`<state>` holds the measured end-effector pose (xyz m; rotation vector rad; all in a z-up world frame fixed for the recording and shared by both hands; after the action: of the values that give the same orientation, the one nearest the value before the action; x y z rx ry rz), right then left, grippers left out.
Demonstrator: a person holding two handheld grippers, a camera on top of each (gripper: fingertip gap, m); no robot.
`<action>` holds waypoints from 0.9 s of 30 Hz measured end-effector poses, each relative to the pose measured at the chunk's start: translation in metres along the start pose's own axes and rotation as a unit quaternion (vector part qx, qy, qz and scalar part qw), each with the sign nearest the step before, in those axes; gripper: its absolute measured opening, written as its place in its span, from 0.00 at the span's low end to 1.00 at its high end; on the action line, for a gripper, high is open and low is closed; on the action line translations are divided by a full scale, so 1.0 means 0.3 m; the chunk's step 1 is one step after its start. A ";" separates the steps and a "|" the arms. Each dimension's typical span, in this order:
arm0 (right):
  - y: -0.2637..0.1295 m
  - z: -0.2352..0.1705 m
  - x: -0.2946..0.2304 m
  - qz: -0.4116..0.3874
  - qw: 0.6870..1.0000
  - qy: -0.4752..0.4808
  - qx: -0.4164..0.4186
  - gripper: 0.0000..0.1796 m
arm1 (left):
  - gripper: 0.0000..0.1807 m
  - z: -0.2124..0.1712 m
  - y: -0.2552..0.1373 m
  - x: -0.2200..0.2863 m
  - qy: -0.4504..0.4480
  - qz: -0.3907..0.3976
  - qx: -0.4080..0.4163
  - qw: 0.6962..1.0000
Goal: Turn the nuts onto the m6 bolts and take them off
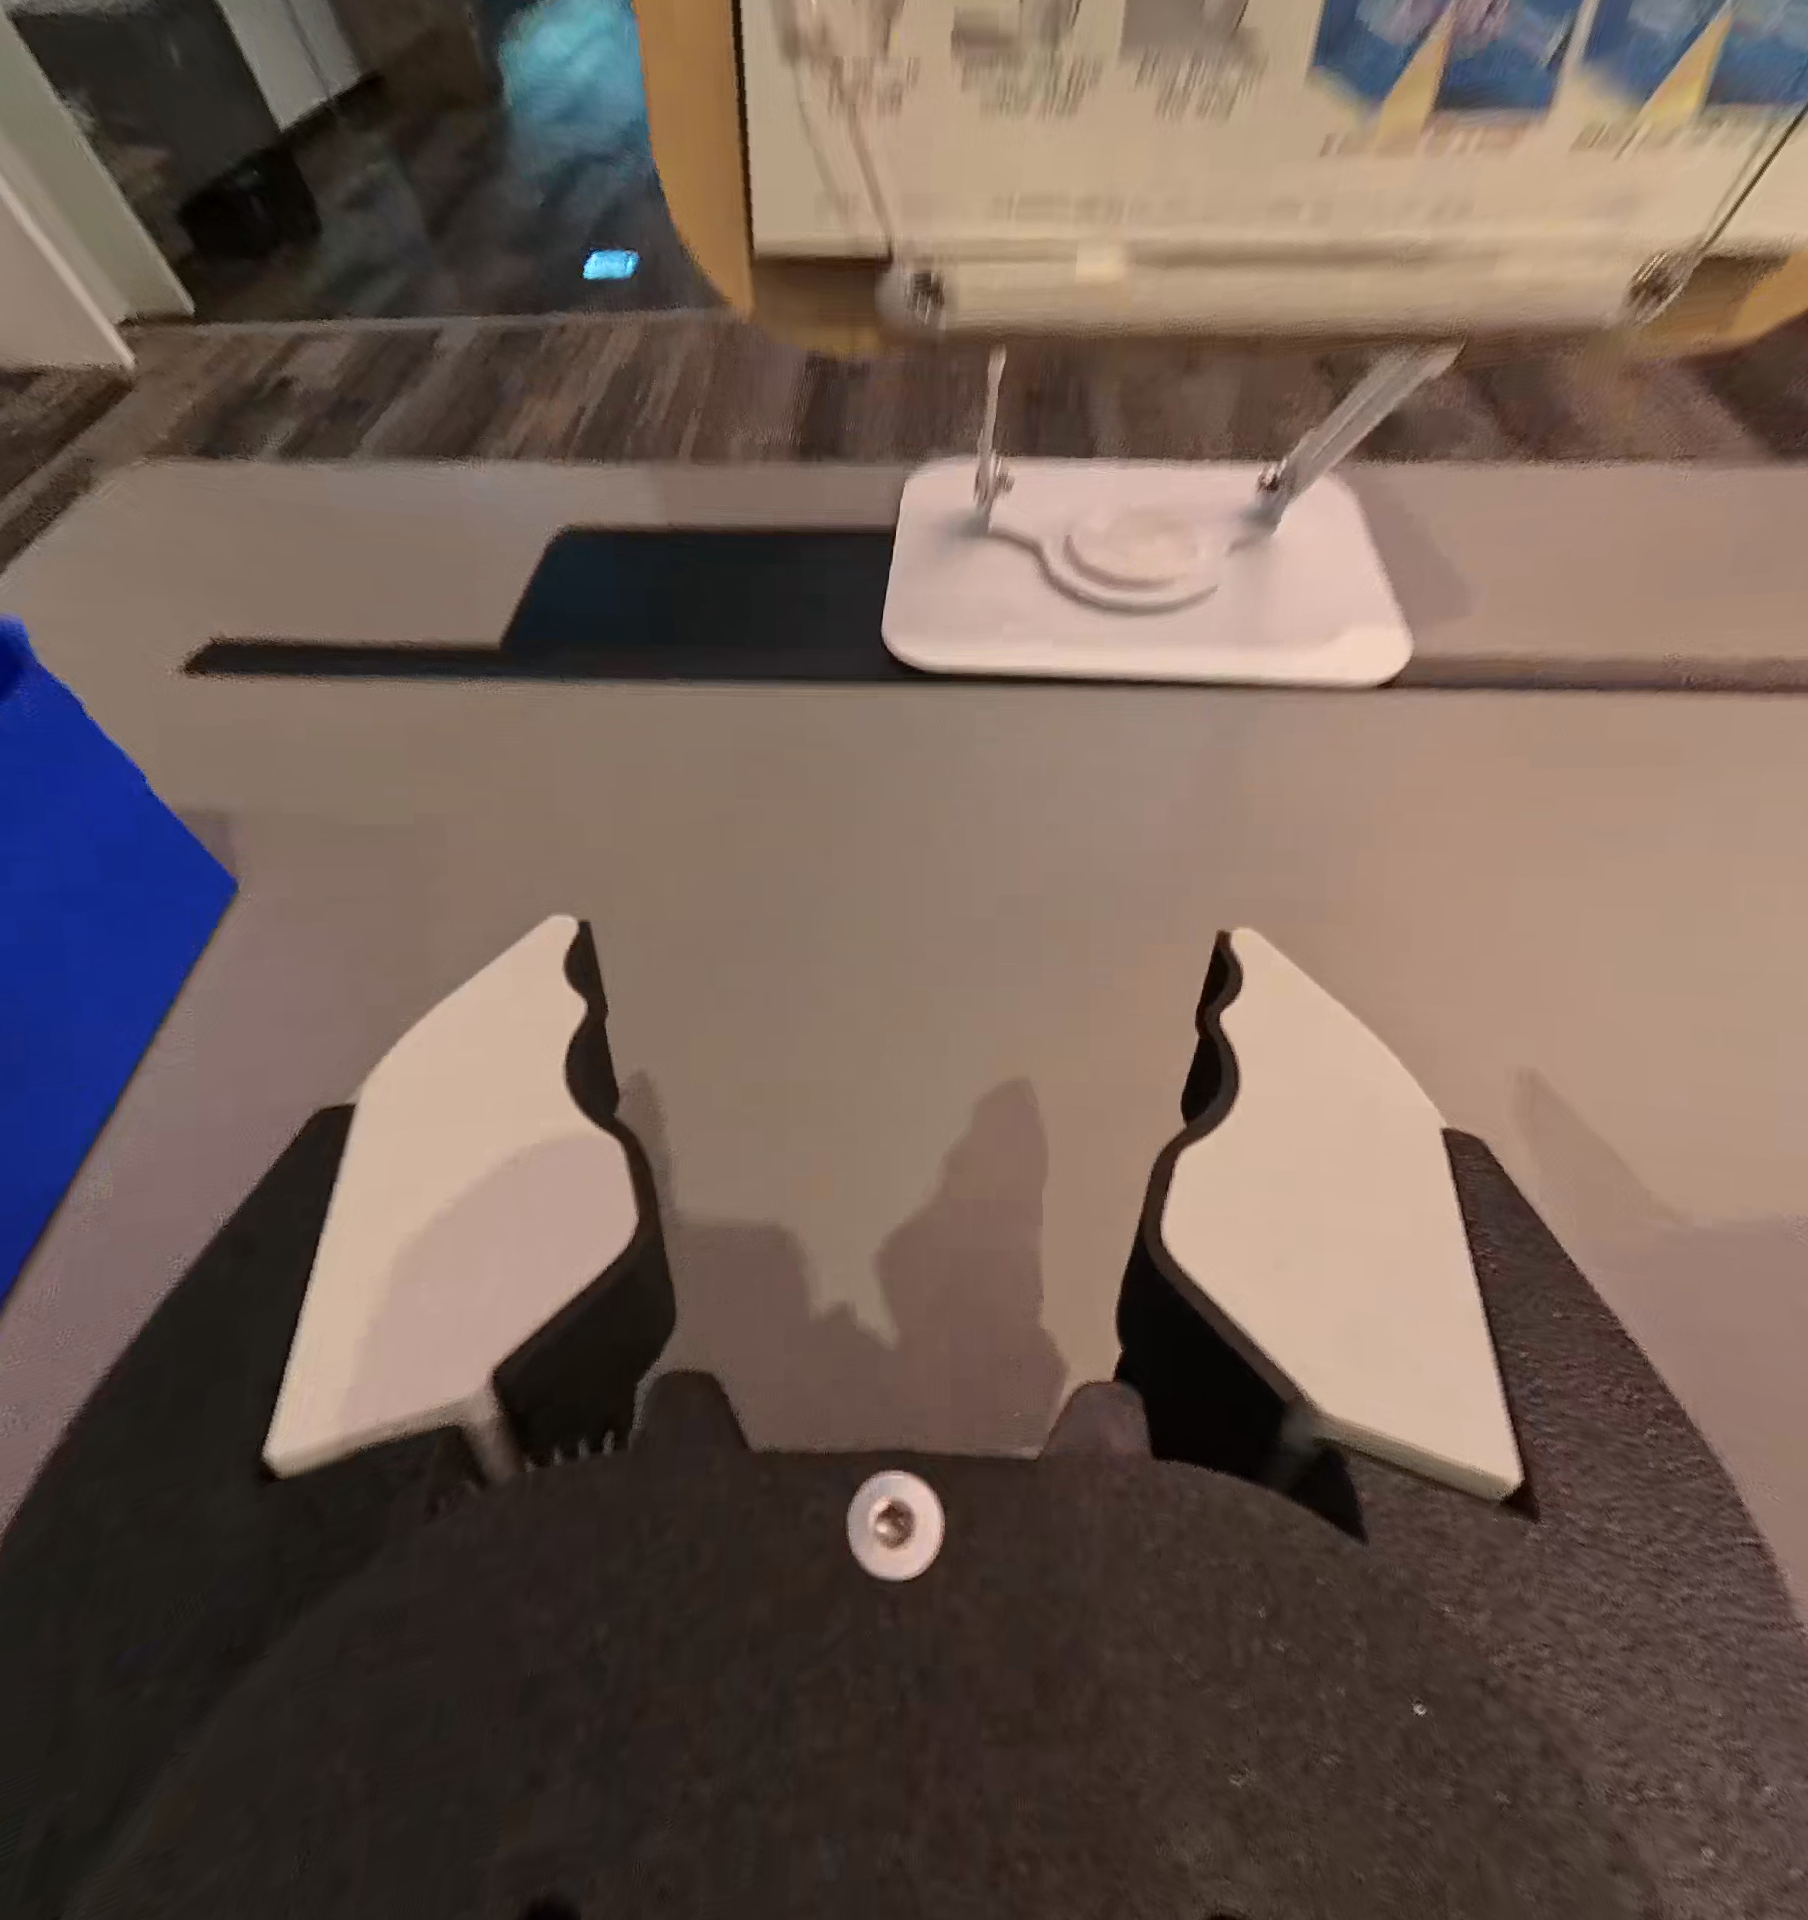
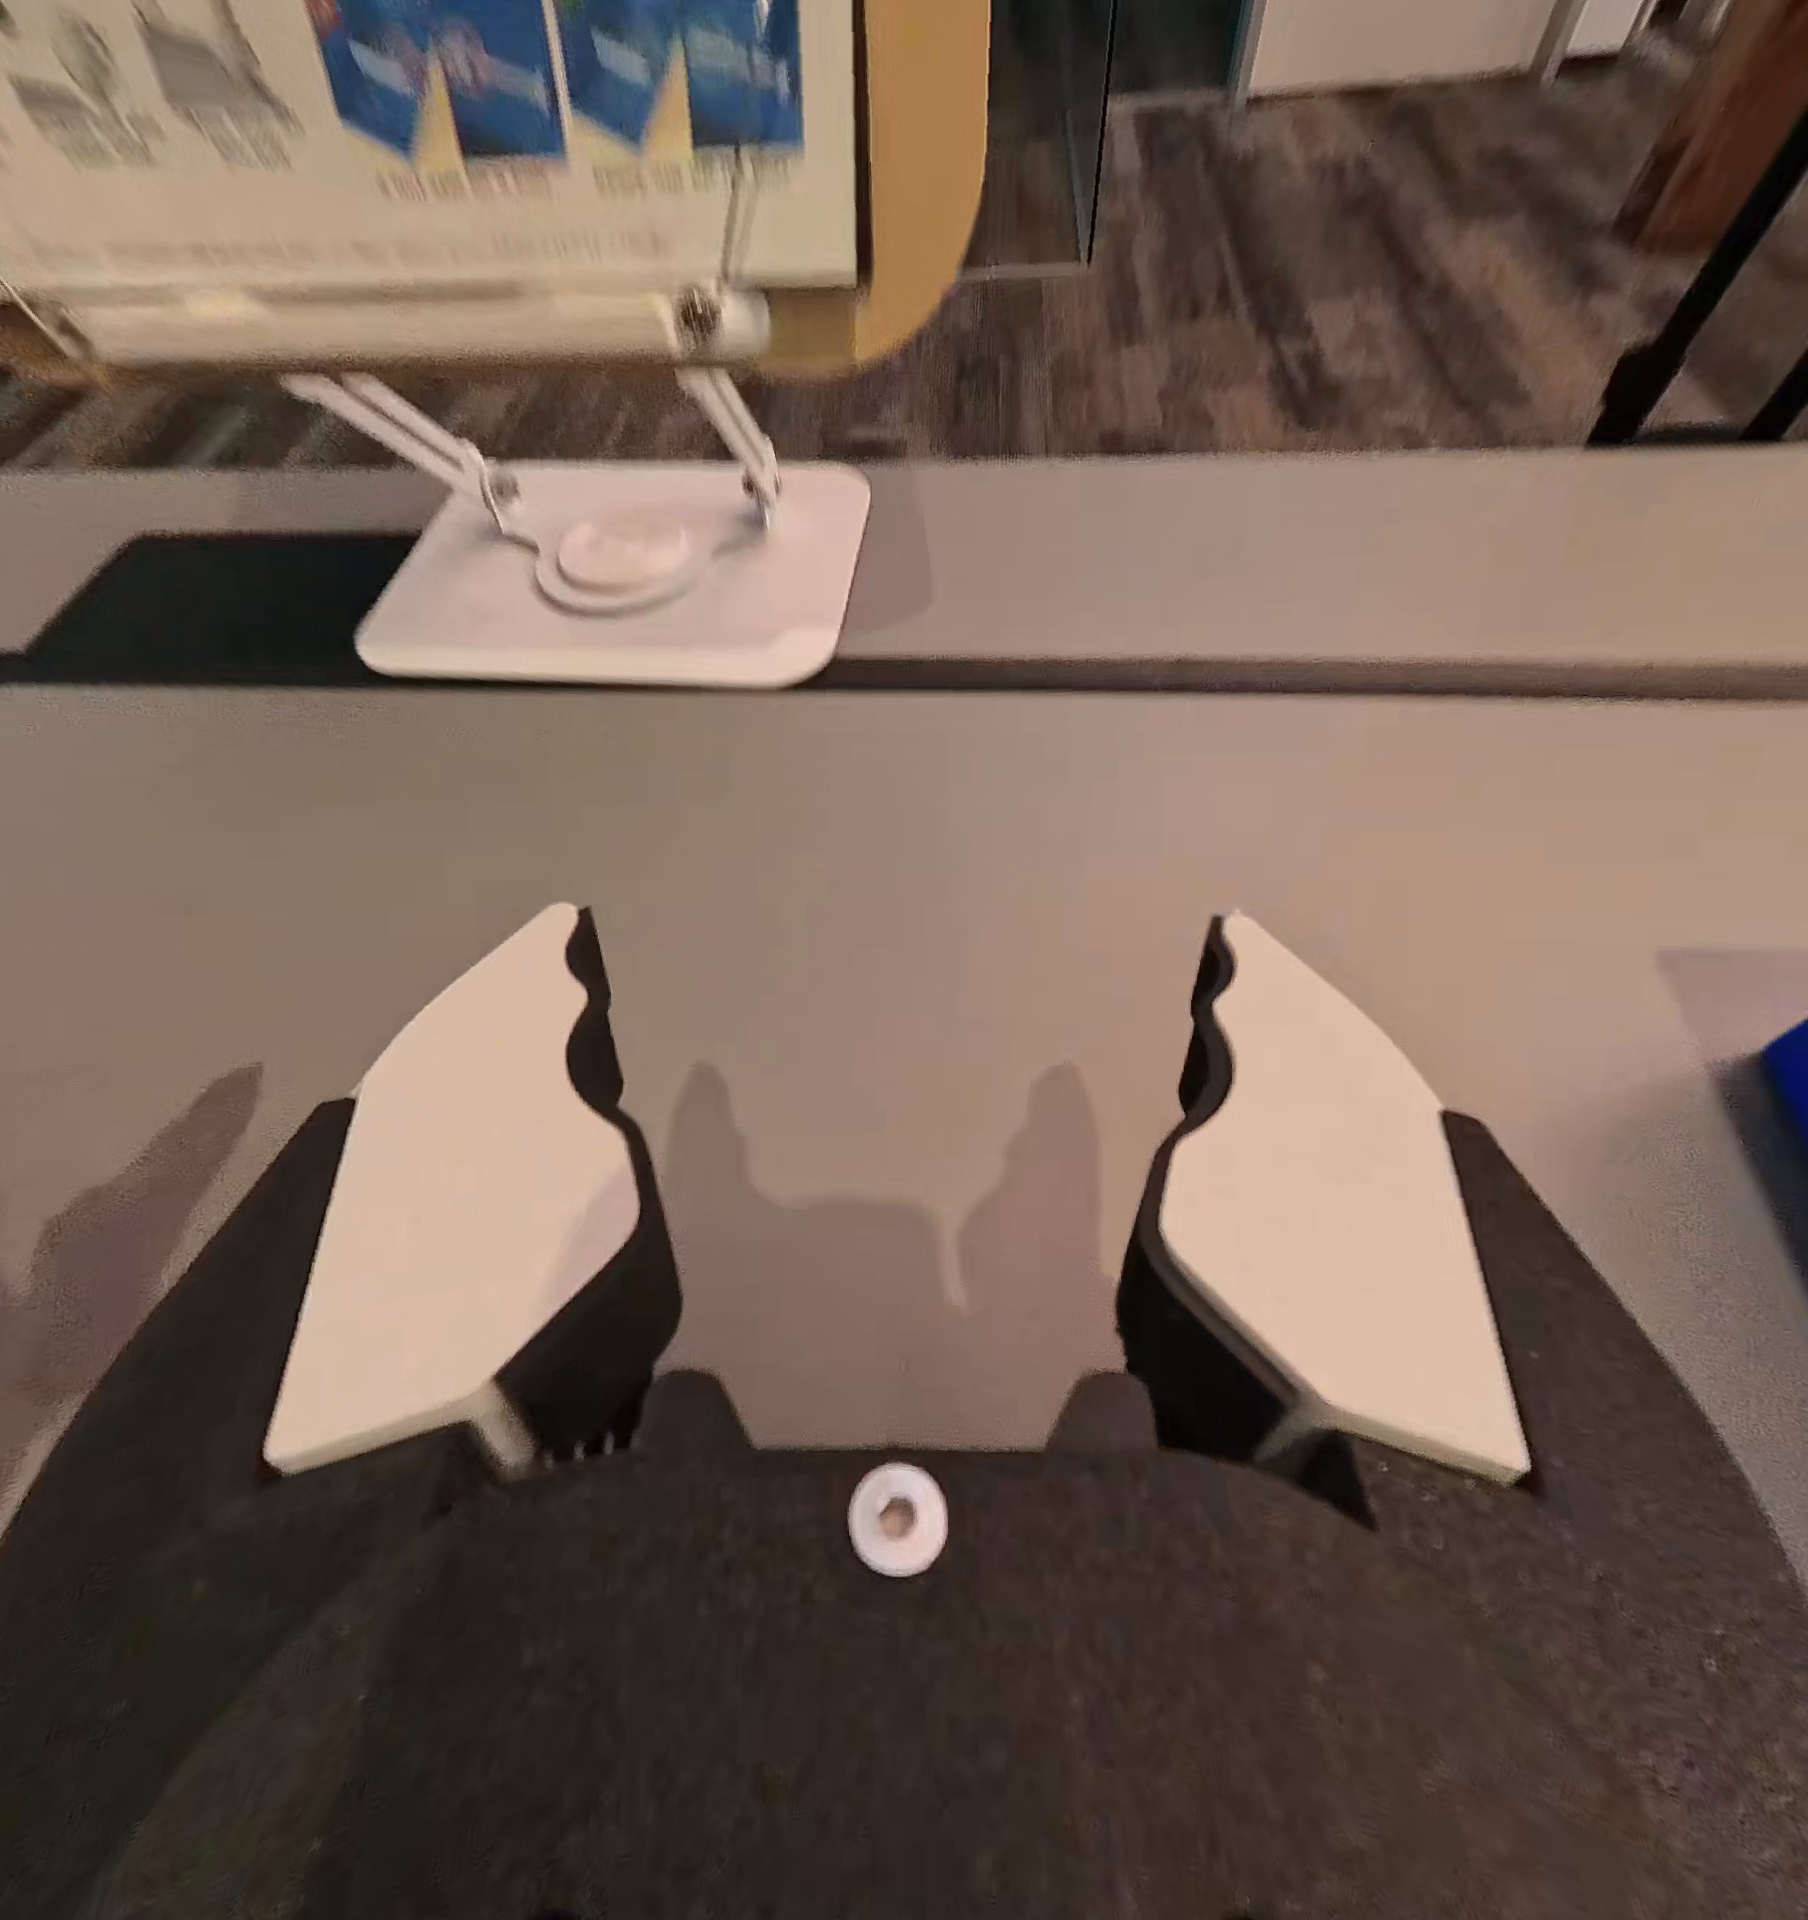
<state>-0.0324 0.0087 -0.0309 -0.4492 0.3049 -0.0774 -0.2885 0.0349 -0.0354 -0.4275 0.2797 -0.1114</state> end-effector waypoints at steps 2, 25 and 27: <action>0.032 -0.070 0.025 -0.016 1.000 -0.001 -0.024 0.61 | 0.61 -0.063 0.022 0.002 -0.003 0.006 -0.025 1.000; 0.168 -0.325 0.060 -0.063 0.989 -0.012 -0.135 0.76 | 0.80 -0.327 0.129 0.111 -0.014 -0.074 -0.177 0.981; 0.171 -0.329 0.063 -0.065 0.988 -0.009 -0.141 0.77 | 0.80 -0.328 0.131 0.116 -0.008 -0.074 -0.180 0.981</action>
<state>-0.0444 0.0112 -0.1430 -0.7509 0.2685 -0.1585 -0.2821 0.0259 -0.1463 -0.8099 0.2527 -0.2035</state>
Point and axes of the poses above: each gripper's, where its closed fingertips meet, y out along the fingers, z out of its top, x = y × z across the jaws, the point moved 2 cm from there along -y, back along the fingers, and after that the axes turned 13 degrees about y, right-handed, at the moved point
